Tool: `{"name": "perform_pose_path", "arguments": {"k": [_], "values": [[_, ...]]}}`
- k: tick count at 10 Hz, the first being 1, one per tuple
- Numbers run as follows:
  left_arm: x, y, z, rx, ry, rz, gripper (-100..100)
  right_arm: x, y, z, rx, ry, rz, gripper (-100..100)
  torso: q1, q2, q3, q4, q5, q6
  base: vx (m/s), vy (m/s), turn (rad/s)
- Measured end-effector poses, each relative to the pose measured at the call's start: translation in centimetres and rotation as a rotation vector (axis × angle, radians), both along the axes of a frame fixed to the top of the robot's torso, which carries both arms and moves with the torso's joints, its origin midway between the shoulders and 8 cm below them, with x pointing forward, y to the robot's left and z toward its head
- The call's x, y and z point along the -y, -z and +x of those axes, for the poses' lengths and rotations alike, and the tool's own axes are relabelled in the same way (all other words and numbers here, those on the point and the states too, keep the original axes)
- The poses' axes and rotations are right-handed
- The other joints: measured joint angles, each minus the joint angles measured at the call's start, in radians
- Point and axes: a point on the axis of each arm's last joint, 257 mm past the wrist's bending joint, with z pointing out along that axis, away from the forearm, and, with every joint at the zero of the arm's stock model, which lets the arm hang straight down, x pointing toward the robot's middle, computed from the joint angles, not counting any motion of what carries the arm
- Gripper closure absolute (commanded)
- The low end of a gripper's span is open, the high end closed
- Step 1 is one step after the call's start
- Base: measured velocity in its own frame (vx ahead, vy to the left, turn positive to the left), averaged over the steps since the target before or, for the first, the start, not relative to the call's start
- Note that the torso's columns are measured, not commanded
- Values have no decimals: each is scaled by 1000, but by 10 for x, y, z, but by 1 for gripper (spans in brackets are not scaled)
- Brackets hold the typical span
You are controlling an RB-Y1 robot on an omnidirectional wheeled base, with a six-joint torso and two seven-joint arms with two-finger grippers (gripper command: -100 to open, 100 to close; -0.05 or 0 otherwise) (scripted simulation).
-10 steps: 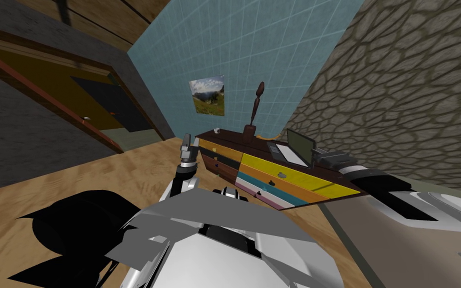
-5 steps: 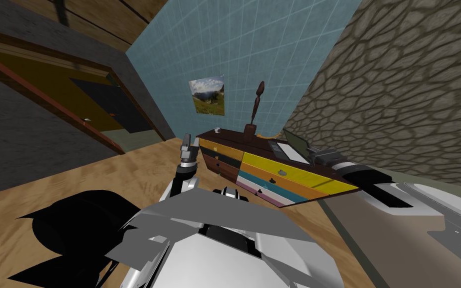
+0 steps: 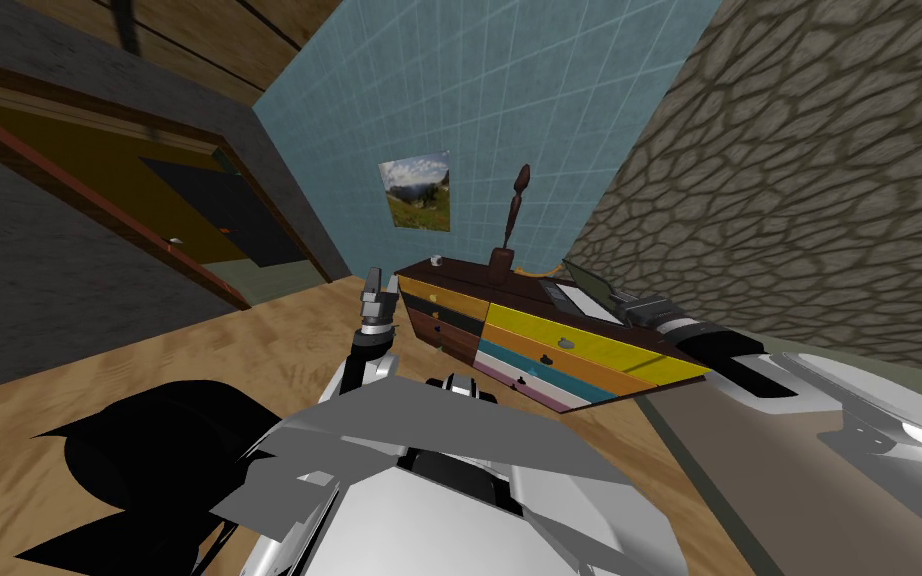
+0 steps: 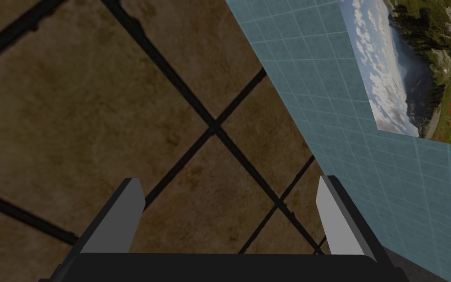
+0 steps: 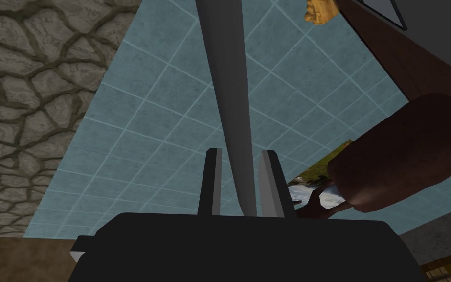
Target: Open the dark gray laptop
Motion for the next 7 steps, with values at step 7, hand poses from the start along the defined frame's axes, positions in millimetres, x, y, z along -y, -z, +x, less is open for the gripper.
{"name": "perform_pose_path", "arguments": {"k": [7], "values": [[0,0,0,0,0,0,0,14,3,30,-44,-3,-102,100,-3,-1,0,1,1,0,-36,41,-6]]}}
